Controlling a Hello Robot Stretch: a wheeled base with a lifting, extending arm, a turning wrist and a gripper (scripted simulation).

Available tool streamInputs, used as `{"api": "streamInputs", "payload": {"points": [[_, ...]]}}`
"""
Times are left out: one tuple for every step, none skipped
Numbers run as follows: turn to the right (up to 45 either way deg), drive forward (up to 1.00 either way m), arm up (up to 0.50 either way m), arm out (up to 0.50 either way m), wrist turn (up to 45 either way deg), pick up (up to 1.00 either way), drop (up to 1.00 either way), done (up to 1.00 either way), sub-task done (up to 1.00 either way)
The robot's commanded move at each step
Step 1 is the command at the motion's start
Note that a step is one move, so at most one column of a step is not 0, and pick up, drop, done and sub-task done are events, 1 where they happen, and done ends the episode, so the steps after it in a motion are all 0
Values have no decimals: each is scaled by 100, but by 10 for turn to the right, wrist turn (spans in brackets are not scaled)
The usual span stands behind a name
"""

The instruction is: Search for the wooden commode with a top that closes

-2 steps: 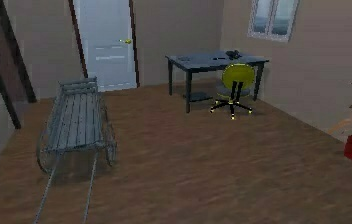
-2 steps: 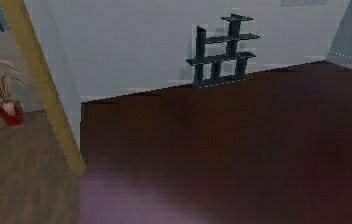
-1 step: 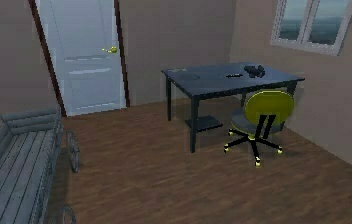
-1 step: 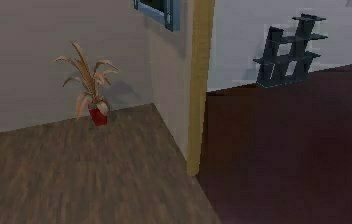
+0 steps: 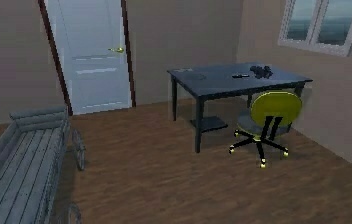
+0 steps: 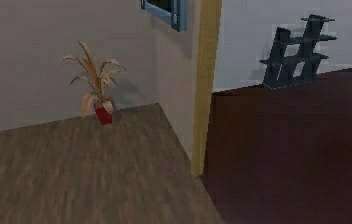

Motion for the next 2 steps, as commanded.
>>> {"api": "streamInputs", "payload": {"points": [[60,0,0,0,0,0,0,0,0],[0,55,0,0,0,0,0,0,0]]}}
